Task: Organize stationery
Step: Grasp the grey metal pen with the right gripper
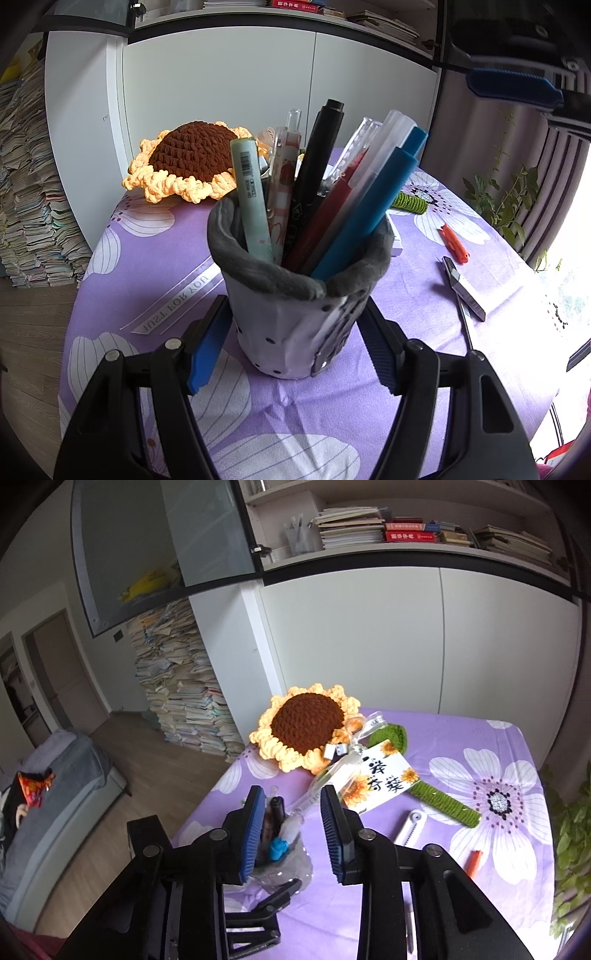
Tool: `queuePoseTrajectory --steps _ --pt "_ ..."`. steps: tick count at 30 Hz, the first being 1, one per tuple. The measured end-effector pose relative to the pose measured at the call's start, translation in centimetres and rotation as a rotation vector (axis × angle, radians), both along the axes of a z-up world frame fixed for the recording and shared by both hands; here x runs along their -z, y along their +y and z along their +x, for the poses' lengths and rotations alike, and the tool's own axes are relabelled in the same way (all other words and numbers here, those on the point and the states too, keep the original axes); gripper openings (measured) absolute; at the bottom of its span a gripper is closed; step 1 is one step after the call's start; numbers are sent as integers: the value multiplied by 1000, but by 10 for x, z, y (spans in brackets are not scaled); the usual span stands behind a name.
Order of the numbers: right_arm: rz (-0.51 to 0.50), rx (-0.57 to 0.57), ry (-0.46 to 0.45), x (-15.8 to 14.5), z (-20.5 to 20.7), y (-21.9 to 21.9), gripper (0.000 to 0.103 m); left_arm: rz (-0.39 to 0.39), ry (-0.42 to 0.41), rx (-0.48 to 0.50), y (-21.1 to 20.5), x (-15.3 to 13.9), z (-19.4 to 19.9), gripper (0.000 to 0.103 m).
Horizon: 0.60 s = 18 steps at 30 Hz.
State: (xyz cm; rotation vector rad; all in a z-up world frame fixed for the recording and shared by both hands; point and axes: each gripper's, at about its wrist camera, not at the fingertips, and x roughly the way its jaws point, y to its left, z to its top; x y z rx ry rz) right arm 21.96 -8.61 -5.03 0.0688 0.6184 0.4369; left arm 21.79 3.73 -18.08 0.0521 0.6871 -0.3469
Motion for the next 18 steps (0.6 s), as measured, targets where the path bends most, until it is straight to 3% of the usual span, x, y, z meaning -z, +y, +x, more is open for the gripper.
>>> queuePoseTrajectory --steps 5,8,12,18 --pt "-41 124 108 24 3 -36 40 0 0 0 0 0 0 69" --pt "-57 205 281 56 19 -61 40 0 0 0 0 0 0 69" --pt "10 297 471 96 32 -96 40 0 0 0 0 0 0 69" --pt "44 340 527 115 42 -109 40 0 1 0 0 0 0 69"
